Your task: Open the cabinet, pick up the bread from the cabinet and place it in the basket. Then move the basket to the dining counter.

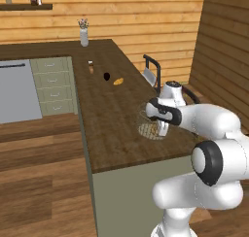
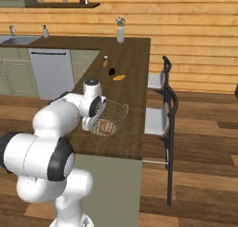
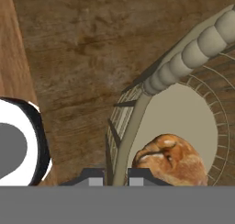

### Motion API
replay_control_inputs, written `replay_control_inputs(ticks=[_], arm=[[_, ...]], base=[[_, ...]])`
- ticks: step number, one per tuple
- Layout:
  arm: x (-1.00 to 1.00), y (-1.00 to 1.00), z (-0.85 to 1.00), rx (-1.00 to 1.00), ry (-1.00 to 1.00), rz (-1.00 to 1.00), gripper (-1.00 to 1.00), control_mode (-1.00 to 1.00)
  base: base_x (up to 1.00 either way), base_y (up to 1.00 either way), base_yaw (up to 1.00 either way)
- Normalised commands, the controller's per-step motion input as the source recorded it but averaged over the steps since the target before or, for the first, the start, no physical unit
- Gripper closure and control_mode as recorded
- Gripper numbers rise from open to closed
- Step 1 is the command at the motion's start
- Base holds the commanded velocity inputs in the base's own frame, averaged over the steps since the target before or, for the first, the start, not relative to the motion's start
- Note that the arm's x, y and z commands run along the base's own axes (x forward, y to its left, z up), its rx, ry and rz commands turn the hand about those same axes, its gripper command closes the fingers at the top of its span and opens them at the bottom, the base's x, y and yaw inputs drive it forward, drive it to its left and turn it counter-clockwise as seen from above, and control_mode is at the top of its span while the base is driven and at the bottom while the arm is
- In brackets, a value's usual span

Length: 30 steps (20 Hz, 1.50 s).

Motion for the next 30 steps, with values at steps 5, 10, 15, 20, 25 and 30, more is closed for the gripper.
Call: replay_control_inputs(ticks=[5,10,15,20,25,30], arm=[[0.37,0.15,-0.53,-0.02,0.03,0.08,1.00,-1.00],[-0.01,0.19,-0.02,-0.01,0.00,0.04,-1.00,-1.00],[-0.22,0.09,1.00,-0.01,0.00,0.00,-1.00,-1.00],[-0.64,0.41,0.96,-0.09,-0.06,0.02,-1.00,-1.00],[-0.91,0.67,0.57,-0.18,-0.14,0.07,-1.00,-1.00],[-0.75,0.55,0.03,-0.19,-0.14,0.05,-1.00,-1.00]], base=[[0.00,0.00,0.00],[0.00,0.00,0.00],[0.00,0.00,0.00],[0.00,0.00,0.00],[0.00,0.00,0.00],[0.00,0.00,0.00]])
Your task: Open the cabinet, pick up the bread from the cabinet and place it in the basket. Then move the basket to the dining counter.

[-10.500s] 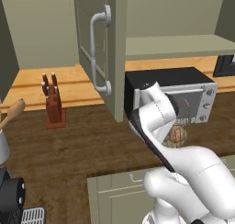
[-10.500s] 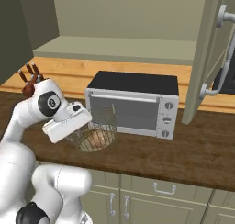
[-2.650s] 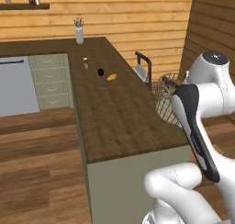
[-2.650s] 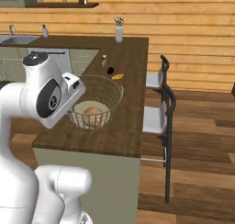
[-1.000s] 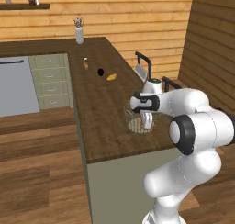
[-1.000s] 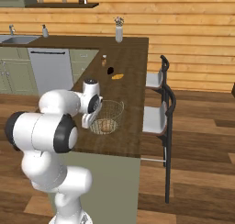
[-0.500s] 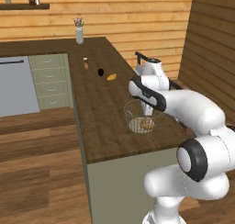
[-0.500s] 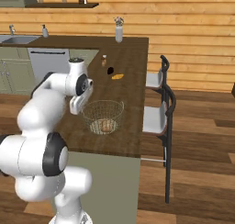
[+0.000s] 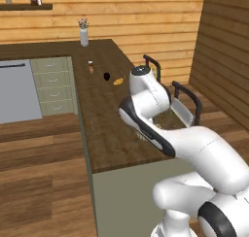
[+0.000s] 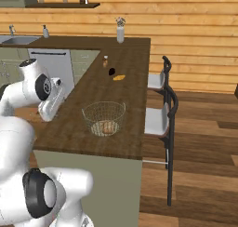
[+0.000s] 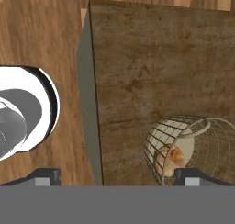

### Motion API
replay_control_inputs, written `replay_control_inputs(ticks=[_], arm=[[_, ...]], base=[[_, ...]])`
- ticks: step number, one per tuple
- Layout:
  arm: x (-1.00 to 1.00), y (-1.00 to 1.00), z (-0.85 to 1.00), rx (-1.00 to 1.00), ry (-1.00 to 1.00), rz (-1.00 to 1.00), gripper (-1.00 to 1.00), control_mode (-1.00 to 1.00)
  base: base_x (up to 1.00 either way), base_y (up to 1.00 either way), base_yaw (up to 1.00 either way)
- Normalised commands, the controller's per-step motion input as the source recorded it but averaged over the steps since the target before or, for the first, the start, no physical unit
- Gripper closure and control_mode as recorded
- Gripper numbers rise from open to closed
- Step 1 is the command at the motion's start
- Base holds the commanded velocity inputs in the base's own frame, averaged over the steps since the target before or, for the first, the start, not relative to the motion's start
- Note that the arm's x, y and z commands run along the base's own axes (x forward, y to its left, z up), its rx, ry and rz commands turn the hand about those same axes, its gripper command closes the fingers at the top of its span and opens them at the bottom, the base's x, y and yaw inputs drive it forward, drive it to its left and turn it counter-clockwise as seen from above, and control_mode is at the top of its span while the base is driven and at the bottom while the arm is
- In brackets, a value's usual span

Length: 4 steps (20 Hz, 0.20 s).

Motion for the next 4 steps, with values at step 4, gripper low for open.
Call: replay_control_inputs(ticks=[4], arm=[[-0.10,0.26,-0.01,-0.07,-0.02,0.02,-1.00,-1.00]], base=[[0.00,0.00,0.00]])
